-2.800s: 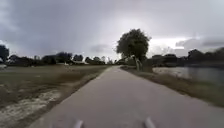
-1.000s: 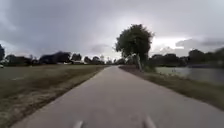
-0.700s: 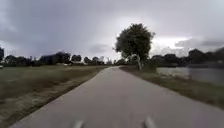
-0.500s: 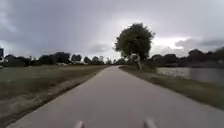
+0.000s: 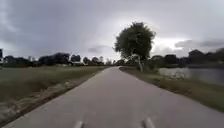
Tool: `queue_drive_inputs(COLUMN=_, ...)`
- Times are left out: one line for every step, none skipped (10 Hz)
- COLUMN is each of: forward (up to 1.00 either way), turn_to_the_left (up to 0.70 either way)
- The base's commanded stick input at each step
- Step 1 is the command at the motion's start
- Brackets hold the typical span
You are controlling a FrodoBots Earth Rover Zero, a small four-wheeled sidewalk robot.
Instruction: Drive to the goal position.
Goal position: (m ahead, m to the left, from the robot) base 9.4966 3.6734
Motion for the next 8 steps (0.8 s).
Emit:
queue_drive_inputs(forward=1.00, turn_to_the_left=0.40)
queue_drive_inputs(forward=1.00, turn_to_the_left=0.33)
queue_drive_inputs(forward=1.00, turn_to_the_left=0.00)
queue_drive_inputs(forward=1.00, turn_to_the_left=0.00)
queue_drive_inputs(forward=1.00, turn_to_the_left=0.00)
queue_drive_inputs(forward=1.00, turn_to_the_left=0.00)
queue_drive_inputs(forward=1.00, turn_to_the_left=0.00)
queue_drive_inputs(forward=1.00, turn_to_the_left=0.00)
